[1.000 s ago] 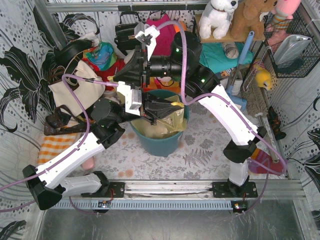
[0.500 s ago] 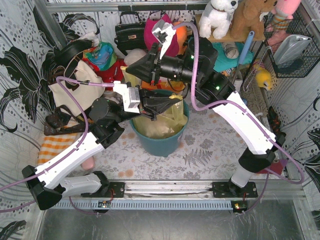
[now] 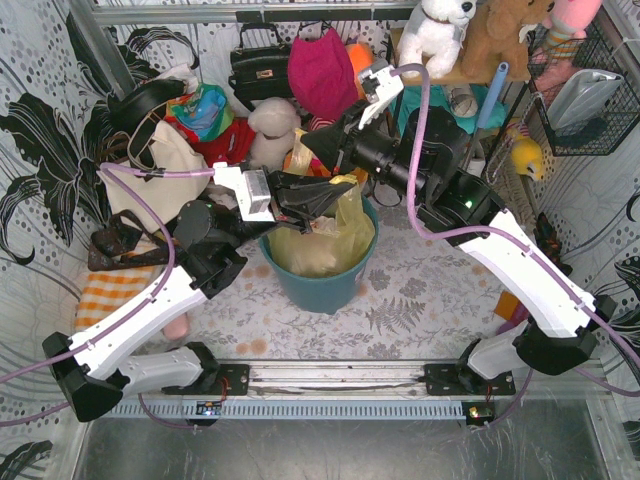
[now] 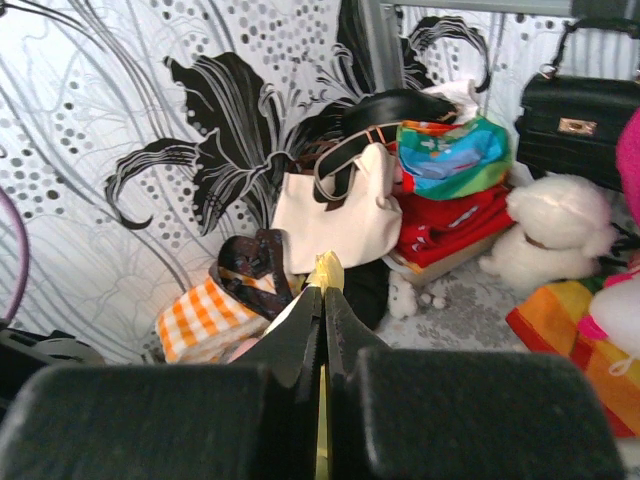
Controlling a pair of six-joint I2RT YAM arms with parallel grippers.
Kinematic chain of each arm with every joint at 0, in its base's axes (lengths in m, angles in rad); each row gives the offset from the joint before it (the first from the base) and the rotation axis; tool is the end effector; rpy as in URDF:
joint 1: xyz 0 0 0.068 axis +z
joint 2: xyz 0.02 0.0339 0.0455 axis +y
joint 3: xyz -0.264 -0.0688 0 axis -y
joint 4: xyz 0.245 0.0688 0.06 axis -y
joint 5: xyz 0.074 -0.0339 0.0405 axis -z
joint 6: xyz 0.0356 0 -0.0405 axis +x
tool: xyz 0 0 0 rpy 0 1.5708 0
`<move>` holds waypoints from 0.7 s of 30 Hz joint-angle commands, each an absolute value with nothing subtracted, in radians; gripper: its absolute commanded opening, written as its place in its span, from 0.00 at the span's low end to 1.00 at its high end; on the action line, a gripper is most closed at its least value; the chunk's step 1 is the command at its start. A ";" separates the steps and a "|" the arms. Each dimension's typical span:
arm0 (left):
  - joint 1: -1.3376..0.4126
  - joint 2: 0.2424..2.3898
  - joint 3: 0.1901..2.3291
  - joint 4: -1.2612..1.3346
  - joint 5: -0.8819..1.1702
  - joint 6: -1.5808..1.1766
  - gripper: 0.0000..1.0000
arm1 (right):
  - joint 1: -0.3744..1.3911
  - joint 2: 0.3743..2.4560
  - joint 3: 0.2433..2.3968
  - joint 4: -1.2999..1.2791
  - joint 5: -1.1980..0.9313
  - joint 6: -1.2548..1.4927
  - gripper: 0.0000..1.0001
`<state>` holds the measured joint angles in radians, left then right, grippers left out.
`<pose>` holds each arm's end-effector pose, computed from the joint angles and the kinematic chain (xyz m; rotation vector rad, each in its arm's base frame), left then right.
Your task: Tie the trash bag
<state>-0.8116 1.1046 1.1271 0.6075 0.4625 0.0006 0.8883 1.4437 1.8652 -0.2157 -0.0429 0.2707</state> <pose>0.1471 -0.1781 0.4772 0.7891 0.7077 -0.9543 0.1835 0.2282 0.5527 -0.4730 1.3578 0.9942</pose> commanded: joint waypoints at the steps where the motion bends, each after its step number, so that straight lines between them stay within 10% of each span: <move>1: -0.808 1.066 1.100 0.681 0.407 0.008 0.00 | 0.891 1.376 1.802 -0.170 0.068 0.293 0.00; 21: -0.772 0.962 0.936 0.761 0.158 -0.043 0.00 | 0.873 1.092 1.322 0.204 0.068 0.383 0.00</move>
